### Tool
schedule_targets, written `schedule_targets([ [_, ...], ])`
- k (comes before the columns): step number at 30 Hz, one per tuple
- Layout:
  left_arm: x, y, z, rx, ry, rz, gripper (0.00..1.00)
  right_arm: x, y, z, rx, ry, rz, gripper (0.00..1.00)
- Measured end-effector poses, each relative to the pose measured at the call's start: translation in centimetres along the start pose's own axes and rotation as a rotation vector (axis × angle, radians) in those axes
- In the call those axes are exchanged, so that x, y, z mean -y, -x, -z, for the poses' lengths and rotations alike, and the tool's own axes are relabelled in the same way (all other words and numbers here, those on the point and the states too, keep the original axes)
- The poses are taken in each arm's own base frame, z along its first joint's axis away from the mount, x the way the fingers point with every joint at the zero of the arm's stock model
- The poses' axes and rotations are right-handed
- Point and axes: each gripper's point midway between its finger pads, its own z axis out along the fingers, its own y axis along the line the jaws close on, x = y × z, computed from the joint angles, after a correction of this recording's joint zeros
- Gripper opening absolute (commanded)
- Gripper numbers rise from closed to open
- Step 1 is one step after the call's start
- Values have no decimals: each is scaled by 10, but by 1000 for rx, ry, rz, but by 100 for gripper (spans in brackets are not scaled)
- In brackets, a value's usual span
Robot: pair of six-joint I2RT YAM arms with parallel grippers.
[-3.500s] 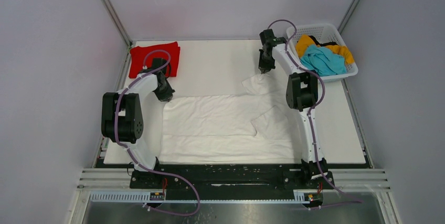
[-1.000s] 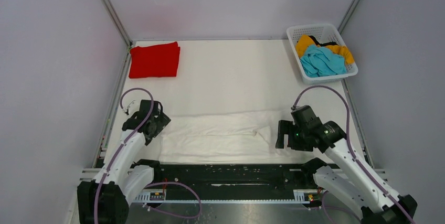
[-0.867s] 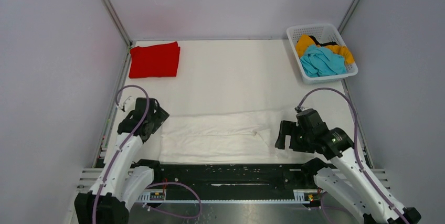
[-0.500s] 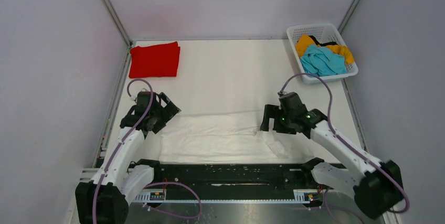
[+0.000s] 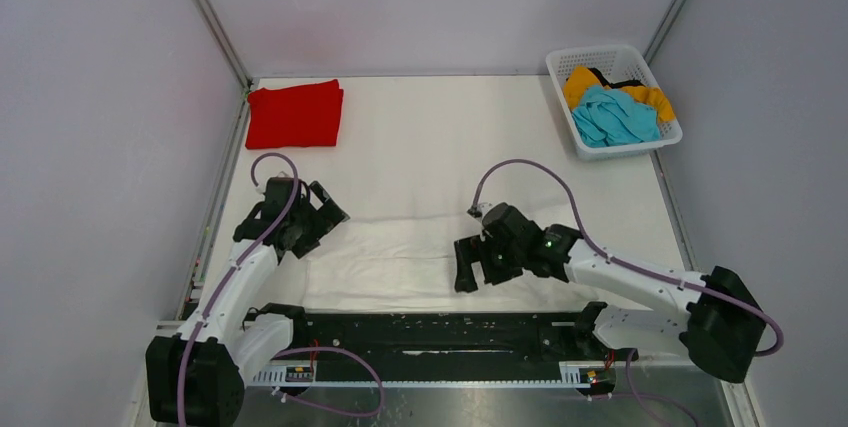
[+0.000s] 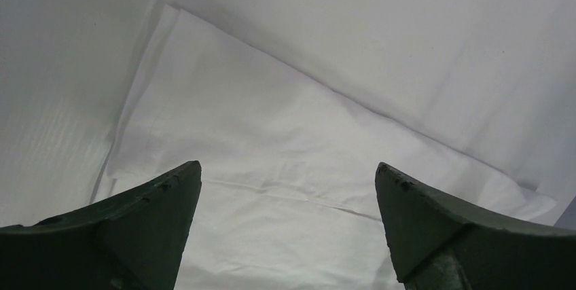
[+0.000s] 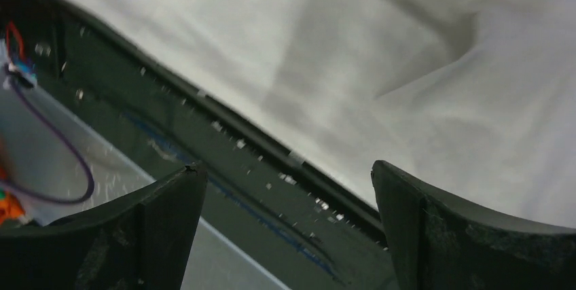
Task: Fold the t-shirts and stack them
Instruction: Fold the other side of the tshirt into a rectangle, then rotate the tshirt 90 degrees
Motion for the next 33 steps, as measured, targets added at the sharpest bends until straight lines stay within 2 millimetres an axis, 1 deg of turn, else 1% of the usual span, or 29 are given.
schedule_targets([
  [2,0,0,-1,-6,6,-3,99,-17,-17,6,-22,53,39,99],
  [3,-1,-1,-2,-11,9,-4,99,-21,-25,9,-32,68,46,99],
  [4,0,-1,-3,-18,12,-7,99,-21,-28,11,-33,67,39,99],
  [7,5,-2,-4,-32,6,-20,99,-9,-31,18,-10,13,0,99],
  [11,20,-8,-3,-53,-41,-64,99,10,-22,29,93,-83,-71,99],
  [12,27,-14,-4,-74,-64,-93,99,16,-18,31,126,-105,-100,99],
  [14,35,-24,-8,-107,-80,-129,99,29,-13,32,169,-144,-171,100],
  [16,41,-37,-15,-156,-84,-169,99,53,-10,27,192,-204,-278,100],
  [19,42,-60,-26,-230,-66,-221,99,93,-16,14,170,-291,-450,100],
  [21,40,-70,-32,-261,-53,-243,99,108,-18,7,144,-335,-524,99],
  [24,34,-75,-37,-275,-35,-247,99,115,5,0,149,-335,-578,100],
  [27,26,-81,-39,-286,-18,-246,99,123,36,-8,136,-328,-628,99],
  [28,24,-82,-39,-288,-14,-243,99,127,49,-11,129,-318,-648,100],
  [30,26,-82,-39,-283,-22,-236,99,132,74,-18,124,-285,-680,99],
  [33,35,-85,-41,-272,-51,-217,99,140,117,-30,119,-234,-712,99],
])
